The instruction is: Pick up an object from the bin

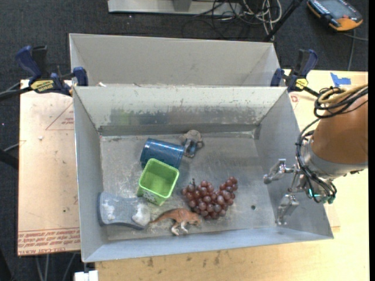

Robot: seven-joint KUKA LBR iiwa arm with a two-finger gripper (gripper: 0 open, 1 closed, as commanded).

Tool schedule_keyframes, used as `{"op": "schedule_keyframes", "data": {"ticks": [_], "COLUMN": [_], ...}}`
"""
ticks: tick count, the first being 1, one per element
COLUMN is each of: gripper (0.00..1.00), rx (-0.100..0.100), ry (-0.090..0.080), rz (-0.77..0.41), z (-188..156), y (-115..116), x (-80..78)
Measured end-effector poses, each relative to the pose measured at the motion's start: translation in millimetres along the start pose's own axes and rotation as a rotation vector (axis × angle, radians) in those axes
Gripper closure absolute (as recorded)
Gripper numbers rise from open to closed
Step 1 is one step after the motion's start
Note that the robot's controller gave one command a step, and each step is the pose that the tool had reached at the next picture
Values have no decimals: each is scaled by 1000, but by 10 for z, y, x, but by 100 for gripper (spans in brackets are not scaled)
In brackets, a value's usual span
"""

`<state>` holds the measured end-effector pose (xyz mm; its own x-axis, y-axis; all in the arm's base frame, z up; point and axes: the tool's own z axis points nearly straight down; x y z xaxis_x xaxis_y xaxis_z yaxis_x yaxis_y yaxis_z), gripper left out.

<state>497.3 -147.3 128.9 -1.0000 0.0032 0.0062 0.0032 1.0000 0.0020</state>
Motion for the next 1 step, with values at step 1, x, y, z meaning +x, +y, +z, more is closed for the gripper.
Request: {"op": "schedule_keyframes", "data": {"ticks": [1], "gripper": [0], "rx": [1], "ry": [-6], "rz": [-4], "z": [-33], "y": [5], "x": [-21]}}
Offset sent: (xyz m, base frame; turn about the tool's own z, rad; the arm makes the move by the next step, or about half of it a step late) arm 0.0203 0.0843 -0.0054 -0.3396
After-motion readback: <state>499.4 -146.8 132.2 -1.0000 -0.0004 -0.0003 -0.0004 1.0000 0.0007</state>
